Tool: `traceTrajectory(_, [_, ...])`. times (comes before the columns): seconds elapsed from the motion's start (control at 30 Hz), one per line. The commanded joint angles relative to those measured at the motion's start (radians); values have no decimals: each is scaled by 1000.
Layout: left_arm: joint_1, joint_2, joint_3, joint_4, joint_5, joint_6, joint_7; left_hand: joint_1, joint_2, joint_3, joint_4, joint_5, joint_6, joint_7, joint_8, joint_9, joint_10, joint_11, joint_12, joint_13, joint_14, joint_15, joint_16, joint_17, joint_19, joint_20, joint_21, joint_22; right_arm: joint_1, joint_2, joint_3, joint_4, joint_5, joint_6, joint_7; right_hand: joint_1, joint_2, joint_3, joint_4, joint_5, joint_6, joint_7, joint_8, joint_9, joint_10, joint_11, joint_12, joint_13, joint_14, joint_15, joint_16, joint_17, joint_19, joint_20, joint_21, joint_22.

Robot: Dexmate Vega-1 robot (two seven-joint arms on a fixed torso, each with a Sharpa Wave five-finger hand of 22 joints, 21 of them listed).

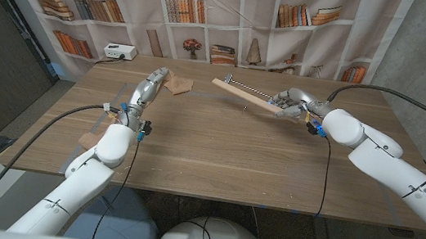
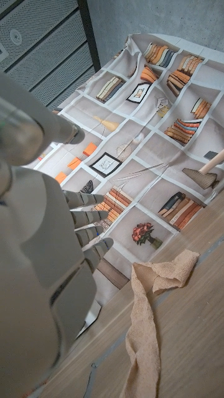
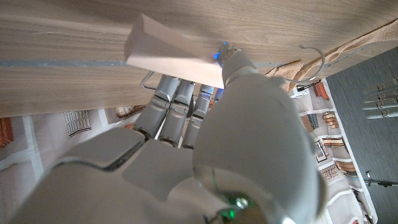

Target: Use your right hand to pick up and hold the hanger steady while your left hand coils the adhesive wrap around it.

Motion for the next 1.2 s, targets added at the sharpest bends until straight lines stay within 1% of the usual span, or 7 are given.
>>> traceTrajectory(0.03, [5, 8, -5, 2, 21, -5, 12, 10, 2, 1, -5, -3, 8, -1, 3, 3, 11, 1, 8, 1, 9, -3, 6, 1, 12, -2, 9, 2, 13, 7, -6, 7, -9, -2, 6, 43, 48, 15, 0, 8, -4, -3, 0, 2, 52, -51, 65, 52, 107, -225, -4, 5, -5, -73, 9, 0])
traceTrajectory(0.27, [19, 24, -13, -18, 44, 15, 14, 12, 3, 2, -6, -3, 14, -3, 3, 3, 12, -2, 7, 1, 10, -4, 5, 0, 12, -3, 9, 2, 15, 7, -7, 7, -10, -3, 9, 42, 49, 16, 1, 9, -4, -2, 0, 2, 52, -51, 65, 52, 109, -225, -6, 7, -7, -73, 14, -1])
traceTrajectory(0.63, [46, 31, -27, -32, 77, 32, 32, 18, 7, 6, -10, -3, 34, -4, 7, 3, 28, -7, 11, 1, 14, -10, 4, 0, 15, -5, 9, 2, 26, 19, -20, 10, -17, -1, 13, 42, 49, 17, 1, 9, -4, -3, 0, 2, 51, -51, 65, 54, 109, -224, -12, 13, -13, -74, 26, -3])
traceTrajectory(0.7, [49, 38, -26, -37, 107, 39, 44, 19, 7, 7, -11, -3, 36, -4, 7, 3, 30, -4, 12, 1, 14, -10, 3, 0, 17, -7, 9, 2, 26, 21, -20, 9, -18, -3, 12, 41, 49, 17, 1, 9, -5, -3, 0, 2, 53, -51, 65, 53, 110, -224, -13, 14, -13, -73, 28, -3])
traceTrajectory(0.83, [56, 66, -19, -57, 189, 60, 56, 21, 8, 8, -13, -3, 38, -5, 6, 3, 34, -11, 13, 1, 15, -12, 3, 0, 17, -7, 8, 2, 28, 20, -23, 8, -22, -2, 15, 41, 48, 17, 1, 10, -4, -4, 0, 3, 51, -52, 64, 54, 110, -225, -14, 16, -15, -74, 31, -4])
traceTrajectory(1.13, [73, 65, -28, -77, 218, 65, 51, 25, 11, 11, -16, -3, 42, -8, 4, 4, 37, -13, 12, 1, 18, -15, 2, 0, 18, -9, 8, 2, 29, 22, -24, 8, -27, 1, 11, 41, 48, 18, 1, 10, -5, -3, 0, 3, 53, -51, 64, 54, 112, -224, -17, 19, -17, -76, 39, -6])
traceTrajectory(1.2, [82, 66, -31, -85, 228, 68, 53, 26, 12, 12, -17, -4, 40, -18, 2, 4, 36, -15, 11, 2, 19, -17, 2, 0, 19, 5, 8, 2, 29, 22, -24, 6, -27, -2, 12, 40, 48, 19, 1, 10, -5, -3, -1, 3, 53, -50, 64, 54, 112, -224, -18, 20, -18, -76, 40, -6])
